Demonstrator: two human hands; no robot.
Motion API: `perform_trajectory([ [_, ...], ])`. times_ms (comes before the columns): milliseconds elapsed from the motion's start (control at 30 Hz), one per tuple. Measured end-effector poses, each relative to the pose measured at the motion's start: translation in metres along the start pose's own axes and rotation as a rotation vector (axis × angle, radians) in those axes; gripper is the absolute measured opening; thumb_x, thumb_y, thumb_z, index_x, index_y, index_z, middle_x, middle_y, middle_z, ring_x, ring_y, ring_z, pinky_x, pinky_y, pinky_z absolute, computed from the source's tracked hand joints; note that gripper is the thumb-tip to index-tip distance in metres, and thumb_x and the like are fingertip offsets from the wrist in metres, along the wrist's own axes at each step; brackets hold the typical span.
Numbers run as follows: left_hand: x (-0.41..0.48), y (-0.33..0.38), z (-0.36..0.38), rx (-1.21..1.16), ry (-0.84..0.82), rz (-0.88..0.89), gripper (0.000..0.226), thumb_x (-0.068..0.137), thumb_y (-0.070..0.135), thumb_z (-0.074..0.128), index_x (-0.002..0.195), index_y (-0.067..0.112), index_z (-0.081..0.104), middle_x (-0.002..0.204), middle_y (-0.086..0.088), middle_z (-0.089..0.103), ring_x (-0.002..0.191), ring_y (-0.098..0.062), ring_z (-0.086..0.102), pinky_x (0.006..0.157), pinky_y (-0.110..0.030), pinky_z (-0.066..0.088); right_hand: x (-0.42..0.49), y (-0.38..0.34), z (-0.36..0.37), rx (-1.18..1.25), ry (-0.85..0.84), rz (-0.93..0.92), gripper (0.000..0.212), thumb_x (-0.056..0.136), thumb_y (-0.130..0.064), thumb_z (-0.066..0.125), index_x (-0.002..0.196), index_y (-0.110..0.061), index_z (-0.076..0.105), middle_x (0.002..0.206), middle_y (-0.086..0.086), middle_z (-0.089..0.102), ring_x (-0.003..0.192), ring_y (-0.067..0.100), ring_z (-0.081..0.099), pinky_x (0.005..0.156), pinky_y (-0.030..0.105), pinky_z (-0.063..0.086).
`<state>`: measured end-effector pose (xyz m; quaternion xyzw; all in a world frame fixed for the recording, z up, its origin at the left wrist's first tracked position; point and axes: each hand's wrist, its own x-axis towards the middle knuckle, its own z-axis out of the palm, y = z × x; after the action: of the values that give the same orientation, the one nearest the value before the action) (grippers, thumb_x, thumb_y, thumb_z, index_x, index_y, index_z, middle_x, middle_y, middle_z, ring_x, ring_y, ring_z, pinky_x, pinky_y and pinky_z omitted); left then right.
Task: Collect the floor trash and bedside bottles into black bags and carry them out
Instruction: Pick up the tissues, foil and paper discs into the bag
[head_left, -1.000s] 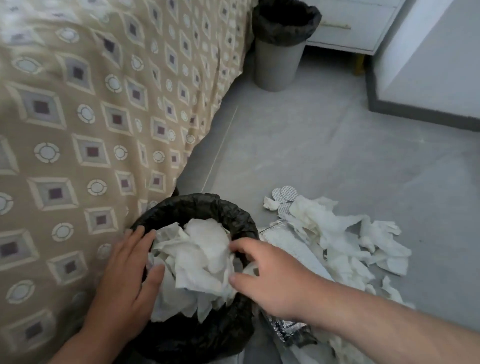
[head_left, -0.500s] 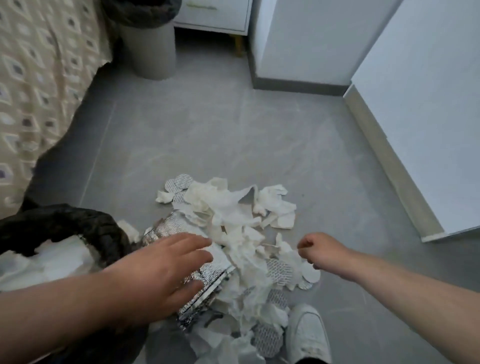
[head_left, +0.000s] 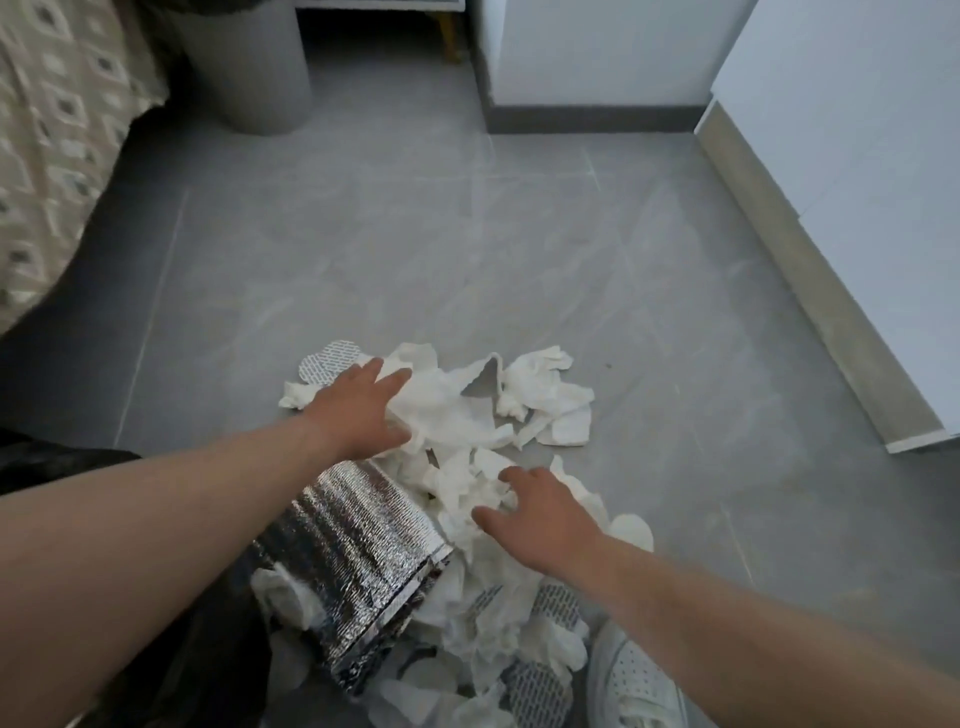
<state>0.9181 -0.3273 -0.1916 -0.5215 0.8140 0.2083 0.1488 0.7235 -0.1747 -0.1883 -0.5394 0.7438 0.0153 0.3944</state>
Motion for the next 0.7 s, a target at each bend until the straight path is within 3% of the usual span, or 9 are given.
perform_trajectory([
  [100, 0.011, 0.001, 0.005, -0.049, -0.081, -0.026, 0.095, 0.075, 0.053, 0.065, 0.149, 0.040, 0.007, 0.160, -0.006, -0.002, 0.145, -0.035, 0.010, 0.115, -0.049, 0.021, 0.006, -0.006, 0.011, 0.018, -0.040, -0.019, 0.081, 0.081, -0.066, 0.050, 0.149, -0.031, 0.022, 0.153, 0.010, 0.022, 0.138, 0.032, 0.031, 0.111, 0.043, 0.032],
  [200, 0.013, 0.003, 0.013, -0.029, -0.165, 0.022, 0.102, 0.073, 0.053, 0.071, 0.149, 0.039, 0.004, 0.159, -0.011, -0.007, 0.143, -0.036, 0.016, 0.116, -0.041, 0.022, 0.008, -0.007, 0.018, 0.004, -0.101, -0.049, 0.093, 0.077, -0.069, 0.056, 0.150, -0.039, 0.008, 0.161, 0.007, -0.001, 0.146, 0.034, 0.015, 0.117, 0.045, 0.023],
  [300, 0.013, 0.006, 0.022, -0.017, -0.151, 0.055, 0.099, 0.074, 0.051, 0.071, 0.149, 0.038, 0.008, 0.159, -0.011, -0.007, 0.142, -0.034, 0.023, 0.114, -0.039, 0.026, 0.013, -0.006, 0.026, -0.019, -0.089, -0.061, 0.095, 0.076, -0.059, 0.065, 0.151, -0.037, 0.011, 0.161, 0.007, -0.004, 0.145, 0.033, 0.019, 0.116, 0.041, 0.027],
  [400, 0.016, 0.005, 0.030, -0.048, -0.100, -0.003, 0.096, 0.075, 0.045, 0.072, 0.149, 0.037, 0.011, 0.159, -0.011, -0.007, 0.139, -0.036, 0.026, 0.110, -0.040, 0.032, 0.017, -0.005, 0.034, 0.028, -0.086, -0.045, 0.065, 0.081, -0.033, 0.068, 0.141, -0.027, 0.043, 0.151, 0.012, 0.029, 0.131, 0.030, 0.044, 0.109, 0.034, 0.037],
  [467, 0.018, 0.004, 0.033, -0.053, -0.071, -0.054, 0.094, 0.076, 0.042, 0.071, 0.149, 0.034, 0.012, 0.158, -0.014, -0.005, 0.137, -0.038, 0.029, 0.108, -0.042, 0.035, 0.015, -0.004, 0.033, 0.137, -0.036, -0.056, 0.037, 0.082, -0.015, 0.062, 0.118, -0.018, 0.066, 0.123, 0.011, 0.061, 0.103, 0.022, 0.061, 0.086, 0.024, 0.049],
  [500, 0.019, 0.004, 0.034, -0.058, -0.057, -0.077, 0.095, 0.075, 0.042, 0.070, 0.149, 0.032, 0.012, 0.157, -0.016, -0.003, 0.135, -0.039, 0.031, 0.107, -0.043, 0.036, 0.014, -0.003, 0.030, 0.168, -0.015, -0.055, 0.031, 0.082, -0.010, 0.059, 0.110, -0.016, 0.071, 0.111, 0.008, 0.068, 0.092, 0.017, 0.061, 0.073, 0.017, 0.047],
  [533, 0.018, 0.003, 0.034, -0.067, -0.044, -0.100, 0.095, 0.075, 0.043, 0.069, 0.149, 0.030, 0.012, 0.156, -0.017, 0.001, 0.133, -0.040, 0.033, 0.105, -0.044, 0.038, 0.012, -0.001, 0.027, 0.182, 0.003, -0.054, 0.029, 0.082, -0.007, 0.057, 0.105, -0.015, 0.073, 0.106, 0.005, 0.071, 0.087, 0.013, 0.059, 0.065, 0.014, 0.043],
  [600, 0.017, 0.003, 0.034, -0.089, -0.027, -0.133, 0.094, 0.074, 0.044, 0.068, 0.149, 0.029, 0.013, 0.154, -0.019, 0.006, 0.132, -0.040, 0.035, 0.103, -0.045, 0.040, 0.012, 0.005, 0.018, 0.209, 0.036, -0.052, 0.027, 0.081, -0.007, 0.057, 0.099, -0.016, 0.074, 0.101, 0.003, 0.073, 0.088, 0.013, 0.061, 0.066, 0.016, 0.041],
  [700, 0.015, 0.004, 0.035, -0.107, -0.049, -0.130, 0.088, 0.077, 0.040, 0.066, 0.148, 0.034, 0.014, 0.155, -0.016, 0.000, 0.133, -0.039, 0.034, 0.104, -0.042, 0.038, 0.011, 0.015, 0.000, 0.249, 0.046, -0.021, 0.021, 0.080, -0.008, 0.058, 0.090, -0.018, 0.074, 0.083, -0.004, 0.069, 0.080, 0.010, 0.060, 0.058, 0.008, 0.039],
])
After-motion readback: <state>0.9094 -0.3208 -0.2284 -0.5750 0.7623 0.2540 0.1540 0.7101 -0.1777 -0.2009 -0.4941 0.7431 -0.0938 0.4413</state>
